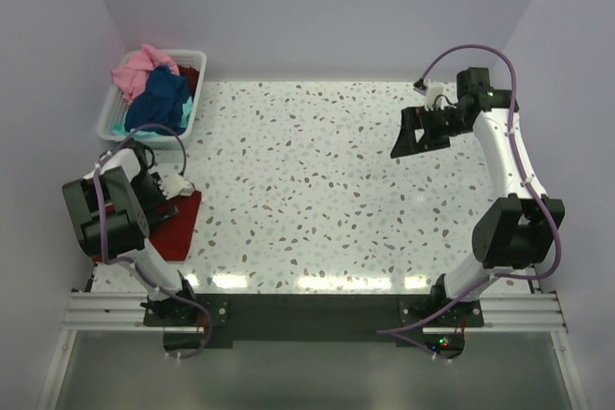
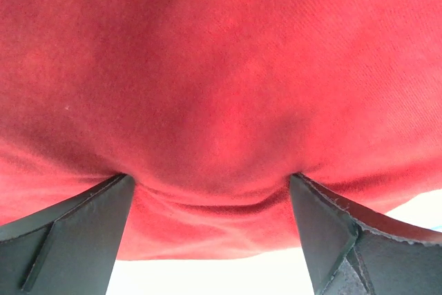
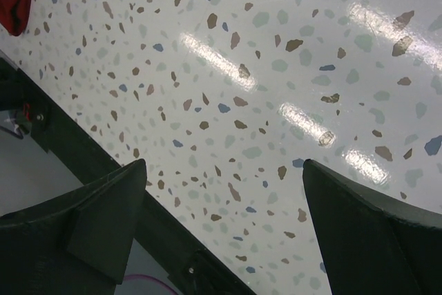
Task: Fold and stack the t-shirts
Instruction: Neatly place the folded tshirt to the corner, then reset both grippers
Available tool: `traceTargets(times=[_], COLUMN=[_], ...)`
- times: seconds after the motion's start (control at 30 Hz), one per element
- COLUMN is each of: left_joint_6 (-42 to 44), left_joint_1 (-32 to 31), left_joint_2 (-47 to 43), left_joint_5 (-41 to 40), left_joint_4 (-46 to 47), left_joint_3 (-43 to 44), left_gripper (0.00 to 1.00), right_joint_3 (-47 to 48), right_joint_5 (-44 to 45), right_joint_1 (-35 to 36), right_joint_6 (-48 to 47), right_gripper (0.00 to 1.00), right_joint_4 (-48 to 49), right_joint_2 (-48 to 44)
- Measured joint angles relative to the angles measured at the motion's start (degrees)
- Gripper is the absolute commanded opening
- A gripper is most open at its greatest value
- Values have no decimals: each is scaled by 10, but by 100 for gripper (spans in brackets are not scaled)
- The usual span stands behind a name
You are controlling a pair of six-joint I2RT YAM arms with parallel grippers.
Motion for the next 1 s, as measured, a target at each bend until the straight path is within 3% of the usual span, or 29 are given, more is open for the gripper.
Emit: traceTargets(times=[0.13,0.27,0.47,0.6,0.7,0.8,1.0], left_joint_6=[-5,-44,-196,-334,-430,-518,-613], left_joint_1=[-7,-53,-193,-261,-287,-304,-323], left_joint_2=[1,-5,-12,-4,-9,-19,-14], left_joint_5=[22,56,130,210,249,257,246], left_joint_4=[-56,-120,-148,-125,-50,44,143], left_joint_3=[48,174,428,523,487,377,212], left_gripper=[100,100,100,100,100,100,100], right_joint_3=[3,16,47,53,31,-19,-90], right_joint_5=[-1,-2,-4,0,5,17,54], right_joint_1=[0,0,0,0,0,0,10], right_joint_6=[0,5,24,42,52,61,71], right_gripper=[99,99,99,99,99,99,99], right_joint_4=[0,0,12,33,69,112,162], right_joint_2=[0,0,6,21,26,27,38])
